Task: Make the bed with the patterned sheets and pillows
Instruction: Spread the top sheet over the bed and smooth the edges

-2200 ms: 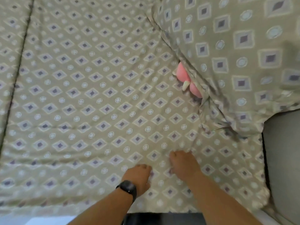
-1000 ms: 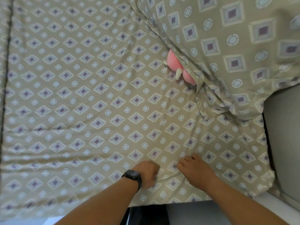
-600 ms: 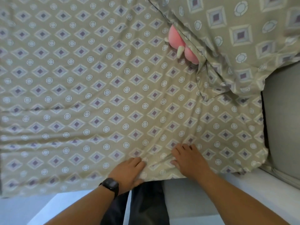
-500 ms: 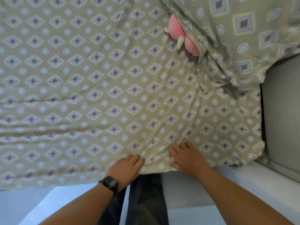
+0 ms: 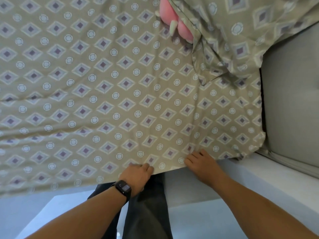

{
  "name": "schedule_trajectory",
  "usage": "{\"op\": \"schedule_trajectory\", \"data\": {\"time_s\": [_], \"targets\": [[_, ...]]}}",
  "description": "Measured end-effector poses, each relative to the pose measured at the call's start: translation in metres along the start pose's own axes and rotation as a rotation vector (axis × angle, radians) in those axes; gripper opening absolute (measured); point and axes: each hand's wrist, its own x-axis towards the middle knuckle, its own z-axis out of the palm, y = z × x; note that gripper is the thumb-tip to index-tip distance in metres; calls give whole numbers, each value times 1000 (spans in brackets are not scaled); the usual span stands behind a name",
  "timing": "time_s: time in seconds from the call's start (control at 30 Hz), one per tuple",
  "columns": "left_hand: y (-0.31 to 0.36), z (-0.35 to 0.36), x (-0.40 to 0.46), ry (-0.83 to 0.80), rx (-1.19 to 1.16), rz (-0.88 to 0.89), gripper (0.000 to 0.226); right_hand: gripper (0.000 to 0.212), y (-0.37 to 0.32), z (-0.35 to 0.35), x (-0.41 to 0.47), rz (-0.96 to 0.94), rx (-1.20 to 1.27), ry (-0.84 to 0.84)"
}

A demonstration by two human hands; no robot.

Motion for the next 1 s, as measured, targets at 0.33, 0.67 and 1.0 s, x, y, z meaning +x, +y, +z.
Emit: {"op": "schedule_trajectory", "data": {"time_s": [0.33, 0.67, 1.0], "targets": [[-2, -52, 35, -90, 96, 232, 39, 25, 49, -10, 4, 814, 684, 115], [34, -157, 139, 251, 466, 138, 131, 17, 101, 3, -1, 1500, 847, 247], [52, -152, 163, 197, 540, 20, 158, 18, 92, 23, -14, 1446, 791, 352]]}}
